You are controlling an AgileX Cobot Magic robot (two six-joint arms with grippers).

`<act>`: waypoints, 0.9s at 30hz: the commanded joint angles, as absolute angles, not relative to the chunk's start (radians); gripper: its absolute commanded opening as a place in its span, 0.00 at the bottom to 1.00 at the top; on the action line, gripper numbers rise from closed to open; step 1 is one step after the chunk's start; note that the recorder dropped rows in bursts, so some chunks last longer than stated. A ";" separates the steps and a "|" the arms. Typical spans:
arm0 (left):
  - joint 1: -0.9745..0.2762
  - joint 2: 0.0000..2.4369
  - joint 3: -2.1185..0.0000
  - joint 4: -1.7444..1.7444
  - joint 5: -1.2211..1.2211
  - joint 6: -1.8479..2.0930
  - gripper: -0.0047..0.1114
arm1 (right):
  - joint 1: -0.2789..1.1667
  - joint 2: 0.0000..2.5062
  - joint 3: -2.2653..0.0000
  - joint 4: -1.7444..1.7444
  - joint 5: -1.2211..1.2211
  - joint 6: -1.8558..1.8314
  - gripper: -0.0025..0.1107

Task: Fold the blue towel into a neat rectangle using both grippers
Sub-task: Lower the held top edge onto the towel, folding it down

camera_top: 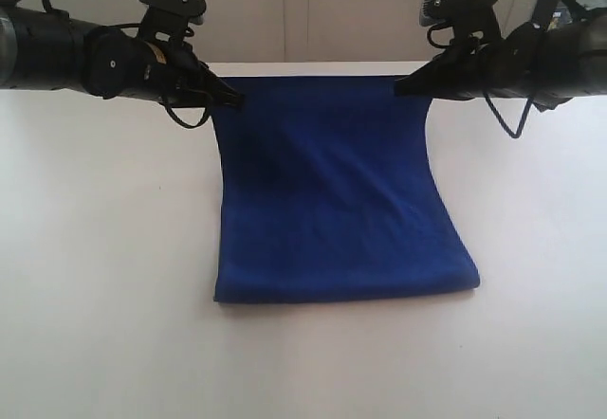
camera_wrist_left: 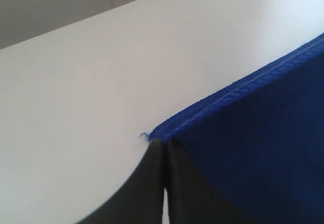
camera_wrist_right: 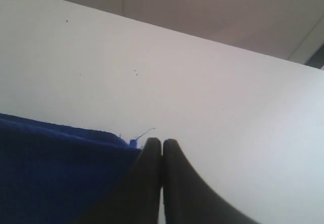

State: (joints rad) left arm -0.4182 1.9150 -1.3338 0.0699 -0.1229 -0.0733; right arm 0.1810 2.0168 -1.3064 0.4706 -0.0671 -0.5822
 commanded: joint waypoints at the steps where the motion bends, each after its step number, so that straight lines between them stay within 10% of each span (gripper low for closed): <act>1: -0.403 1.946 -1.338 0.064 -0.164 -0.099 0.04 | 0.173 2.027 -1.315 0.473 -0.125 -0.578 0.02; 27: -0.362 2.156 -1.339 0.057 -0.489 -0.113 0.04 | 0.178 2.198 -1.400 0.473 -0.247 -0.575 0.02</act>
